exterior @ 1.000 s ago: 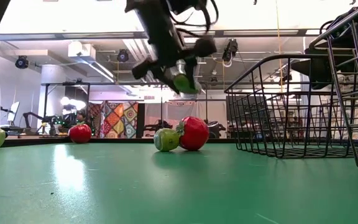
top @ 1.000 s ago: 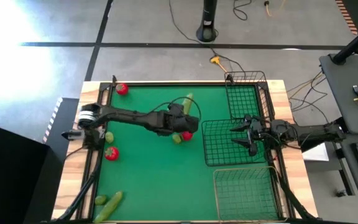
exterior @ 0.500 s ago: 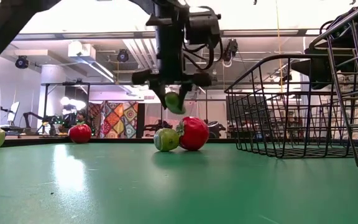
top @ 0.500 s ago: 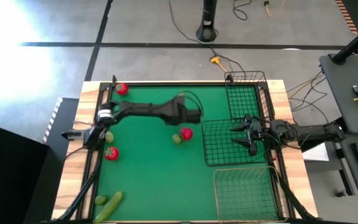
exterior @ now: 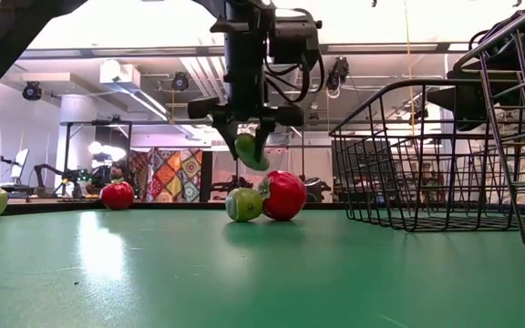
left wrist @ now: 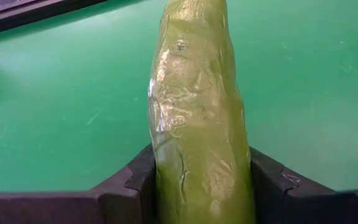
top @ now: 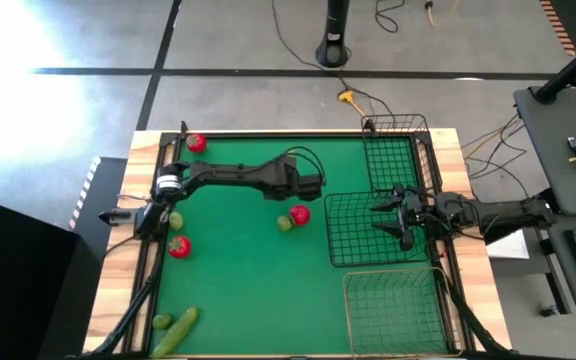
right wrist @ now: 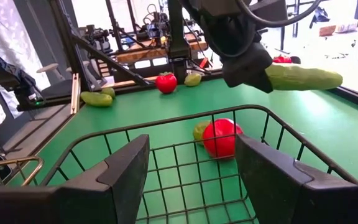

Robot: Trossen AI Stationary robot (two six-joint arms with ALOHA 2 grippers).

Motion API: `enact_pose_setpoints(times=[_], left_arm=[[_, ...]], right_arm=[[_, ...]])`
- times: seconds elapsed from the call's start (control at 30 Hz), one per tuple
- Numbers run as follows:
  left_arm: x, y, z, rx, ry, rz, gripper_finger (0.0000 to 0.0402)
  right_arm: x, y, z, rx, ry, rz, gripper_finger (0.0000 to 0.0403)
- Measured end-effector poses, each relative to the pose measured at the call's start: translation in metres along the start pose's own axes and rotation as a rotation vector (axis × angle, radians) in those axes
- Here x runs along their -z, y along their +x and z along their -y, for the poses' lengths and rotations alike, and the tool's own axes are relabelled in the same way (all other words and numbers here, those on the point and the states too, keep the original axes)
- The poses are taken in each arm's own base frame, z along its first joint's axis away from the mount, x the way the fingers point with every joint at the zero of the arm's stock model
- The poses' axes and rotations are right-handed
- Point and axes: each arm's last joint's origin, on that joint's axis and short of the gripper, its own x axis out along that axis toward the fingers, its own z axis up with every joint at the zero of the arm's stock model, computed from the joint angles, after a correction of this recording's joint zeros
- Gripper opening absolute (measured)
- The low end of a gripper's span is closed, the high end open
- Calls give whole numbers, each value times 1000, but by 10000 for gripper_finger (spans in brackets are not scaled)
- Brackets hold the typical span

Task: Sort produce into baskets
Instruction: Put the top cucumber into the top black wire basket

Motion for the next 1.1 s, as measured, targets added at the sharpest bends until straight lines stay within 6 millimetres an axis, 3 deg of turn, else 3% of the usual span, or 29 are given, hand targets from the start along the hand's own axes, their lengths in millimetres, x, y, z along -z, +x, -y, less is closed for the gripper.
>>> enact_pose_setpoints(times=[0.27,0.53,1.1], left_arm=[[-9,7,-4,-11,23,-17,147],[-17,15,13,170,125,-22,146],[-34,27,7,204,107,-64,146]], right_arm=[[0,0,0,0,0,0,228],[0,0,0,0,0,0,228],[0,0,0,0,0,0,228]])
